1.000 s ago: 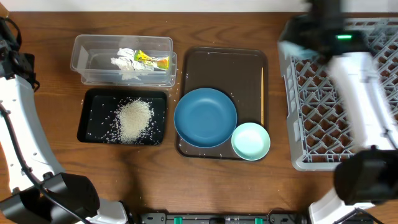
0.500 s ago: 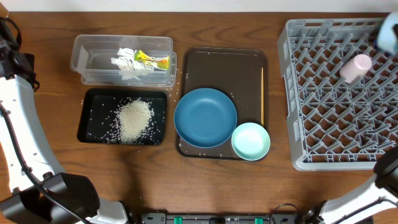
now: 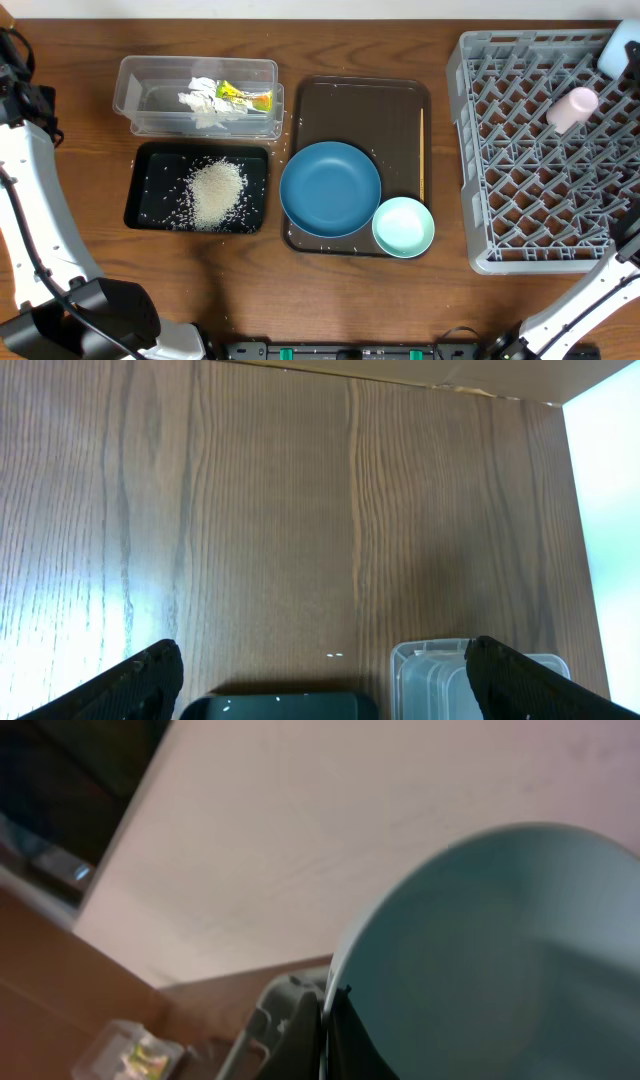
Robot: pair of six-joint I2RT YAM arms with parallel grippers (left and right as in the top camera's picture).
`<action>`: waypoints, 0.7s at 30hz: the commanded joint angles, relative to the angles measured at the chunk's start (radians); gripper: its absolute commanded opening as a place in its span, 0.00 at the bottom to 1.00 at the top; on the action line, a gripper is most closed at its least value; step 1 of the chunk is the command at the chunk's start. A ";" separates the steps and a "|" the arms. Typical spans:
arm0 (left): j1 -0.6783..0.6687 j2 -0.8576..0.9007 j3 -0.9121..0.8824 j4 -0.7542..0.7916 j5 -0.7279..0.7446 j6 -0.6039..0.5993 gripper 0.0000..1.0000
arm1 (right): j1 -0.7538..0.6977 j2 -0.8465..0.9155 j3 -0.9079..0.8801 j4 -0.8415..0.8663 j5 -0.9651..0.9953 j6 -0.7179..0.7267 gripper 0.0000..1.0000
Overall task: Sort waste into correct bins and load items into the dishwasher rack
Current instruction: 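Carry the light-blue bowl right into the rack's back corner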
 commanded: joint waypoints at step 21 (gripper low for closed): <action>0.002 0.001 0.002 -0.006 -0.009 0.009 0.92 | -0.065 0.075 0.010 0.055 -0.046 0.339 0.02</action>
